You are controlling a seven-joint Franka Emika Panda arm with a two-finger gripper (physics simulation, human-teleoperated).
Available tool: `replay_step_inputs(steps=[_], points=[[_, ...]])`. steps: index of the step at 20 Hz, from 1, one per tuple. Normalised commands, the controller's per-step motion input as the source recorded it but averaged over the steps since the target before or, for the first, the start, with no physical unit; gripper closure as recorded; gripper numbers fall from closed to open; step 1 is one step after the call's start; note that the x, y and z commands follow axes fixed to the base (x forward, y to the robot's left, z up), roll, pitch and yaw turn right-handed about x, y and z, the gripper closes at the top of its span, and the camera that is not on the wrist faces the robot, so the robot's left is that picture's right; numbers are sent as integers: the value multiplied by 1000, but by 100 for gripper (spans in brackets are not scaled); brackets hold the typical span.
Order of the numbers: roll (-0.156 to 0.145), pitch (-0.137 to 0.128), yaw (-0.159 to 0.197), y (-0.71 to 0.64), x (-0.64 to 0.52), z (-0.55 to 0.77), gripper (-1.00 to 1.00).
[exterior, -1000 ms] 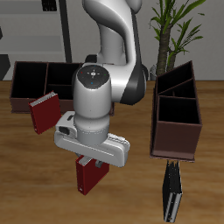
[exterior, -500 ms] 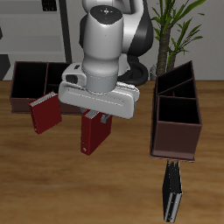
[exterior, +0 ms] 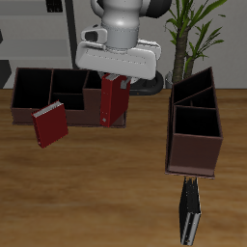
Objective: Place the orange book into the back desk caddy's right compartment and place the left red book into the left desk caddy's back compartment and place the right red book into the left desk caddy's left compartment
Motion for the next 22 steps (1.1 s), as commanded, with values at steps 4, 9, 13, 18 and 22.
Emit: replay_step_inputs(steps=[4, 9, 13, 18, 22], points=[[76, -54, 33, 283, -756, 224, 100], [65, -41, 69, 339, -731, 124, 100], [44, -17, 38, 271, -561, 52, 100], [28, 3, 24, 146, -347, -81, 100], [36, -16, 28, 208, -503, -77, 100]])
